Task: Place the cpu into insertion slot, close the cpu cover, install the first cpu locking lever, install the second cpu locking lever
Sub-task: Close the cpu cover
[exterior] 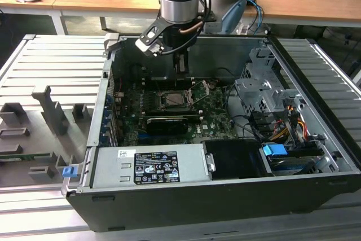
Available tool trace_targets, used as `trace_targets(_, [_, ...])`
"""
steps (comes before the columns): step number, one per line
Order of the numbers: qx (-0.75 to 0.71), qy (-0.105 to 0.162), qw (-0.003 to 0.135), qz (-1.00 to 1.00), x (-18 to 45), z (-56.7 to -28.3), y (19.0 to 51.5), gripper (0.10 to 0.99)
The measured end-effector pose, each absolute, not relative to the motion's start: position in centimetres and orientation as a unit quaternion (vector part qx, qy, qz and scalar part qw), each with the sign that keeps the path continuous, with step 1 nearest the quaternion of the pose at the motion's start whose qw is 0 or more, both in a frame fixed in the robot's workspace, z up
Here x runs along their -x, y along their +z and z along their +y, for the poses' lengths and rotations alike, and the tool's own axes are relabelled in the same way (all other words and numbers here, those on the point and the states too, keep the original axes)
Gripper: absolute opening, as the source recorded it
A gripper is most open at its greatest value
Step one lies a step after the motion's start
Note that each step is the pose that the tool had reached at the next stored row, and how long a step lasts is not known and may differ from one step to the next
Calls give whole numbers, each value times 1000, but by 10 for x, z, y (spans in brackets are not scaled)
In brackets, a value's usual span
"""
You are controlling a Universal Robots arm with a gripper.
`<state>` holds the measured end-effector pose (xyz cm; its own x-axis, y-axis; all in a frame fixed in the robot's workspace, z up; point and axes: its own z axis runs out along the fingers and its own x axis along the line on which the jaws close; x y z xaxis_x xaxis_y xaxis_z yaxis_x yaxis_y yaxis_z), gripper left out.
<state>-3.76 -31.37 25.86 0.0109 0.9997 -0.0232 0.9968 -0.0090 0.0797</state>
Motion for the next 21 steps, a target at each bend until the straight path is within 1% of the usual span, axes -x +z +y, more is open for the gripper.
trace_targets(15, [-710, 20, 36, 703, 32, -314, 261, 106])
trace_targets(17, [-710, 17, 34, 703, 29, -314, 261, 106])
trace_targets(21, [-710, 17, 33, 703, 27, -314, 266, 106])
